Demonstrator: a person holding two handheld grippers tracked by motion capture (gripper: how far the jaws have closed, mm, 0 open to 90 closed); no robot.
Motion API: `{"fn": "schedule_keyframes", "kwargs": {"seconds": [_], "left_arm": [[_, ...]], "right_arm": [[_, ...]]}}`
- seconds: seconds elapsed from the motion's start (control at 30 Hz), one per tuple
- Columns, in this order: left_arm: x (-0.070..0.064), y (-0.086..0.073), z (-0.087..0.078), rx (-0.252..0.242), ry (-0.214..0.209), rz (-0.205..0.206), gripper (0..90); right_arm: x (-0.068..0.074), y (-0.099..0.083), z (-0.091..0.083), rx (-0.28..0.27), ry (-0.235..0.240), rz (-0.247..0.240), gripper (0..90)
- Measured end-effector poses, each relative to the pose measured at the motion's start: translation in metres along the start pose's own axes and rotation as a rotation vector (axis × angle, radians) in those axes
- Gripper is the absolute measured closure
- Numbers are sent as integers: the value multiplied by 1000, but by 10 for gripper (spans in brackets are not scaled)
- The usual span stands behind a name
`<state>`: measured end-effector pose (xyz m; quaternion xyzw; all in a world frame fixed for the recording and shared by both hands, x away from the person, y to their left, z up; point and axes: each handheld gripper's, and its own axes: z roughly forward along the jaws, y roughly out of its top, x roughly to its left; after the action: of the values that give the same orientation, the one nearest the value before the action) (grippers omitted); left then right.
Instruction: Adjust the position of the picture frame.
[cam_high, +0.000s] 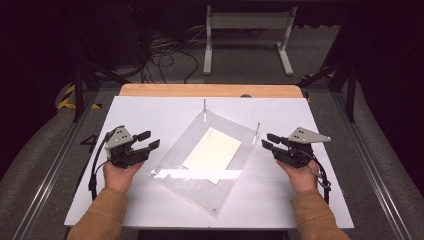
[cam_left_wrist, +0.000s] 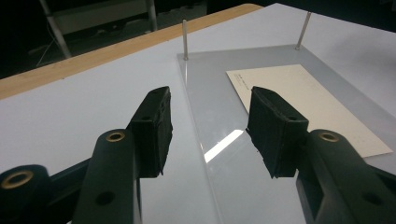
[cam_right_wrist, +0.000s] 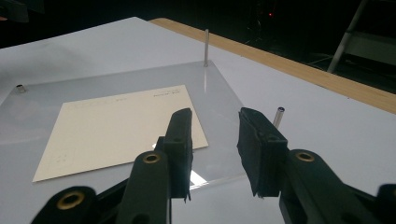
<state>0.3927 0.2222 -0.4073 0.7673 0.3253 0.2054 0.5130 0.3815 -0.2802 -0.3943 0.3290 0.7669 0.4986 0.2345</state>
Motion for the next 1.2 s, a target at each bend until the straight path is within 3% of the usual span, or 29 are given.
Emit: {"fn": "schedule_keyframes", "kwargs": {"seconds": [0.27,0.37,0.43,0.47,0.67,0.73,0.77,1.0,1.1,1.2], "left_arm": [[1,4,1,42,1,-14,598],[1,5,4,75,-9,-21,710],[1,6,6,107,2,-16,862],[2,7,7,117,3,-16,892],[5,8,16,169,0,-50,895],[6,7,21,204,-12,-84,895],[8,8,25,228,-13,-69,895],[10,5,41,323,-38,-116,895],[13,2,49,371,-42,-112,895],[14,-1,54,417,-68,-146,895]], "right_arm": [[2,0,0,9,-2,-7,647],[1,0,-1,9,-5,-3,653],[1,-1,-2,13,-9,-3,659],[1,-1,-3,14,-9,-3,660],[1,-2,-6,18,-13,-2,665],[1,-3,-7,19,-18,-1,666],[1,-3,-8,18,-17,-3,667],[0,-6,-12,32,-25,10,668],[0,-8,-12,42,-29,7,669],[0,-9,-12,48,-29,9,668]]}}
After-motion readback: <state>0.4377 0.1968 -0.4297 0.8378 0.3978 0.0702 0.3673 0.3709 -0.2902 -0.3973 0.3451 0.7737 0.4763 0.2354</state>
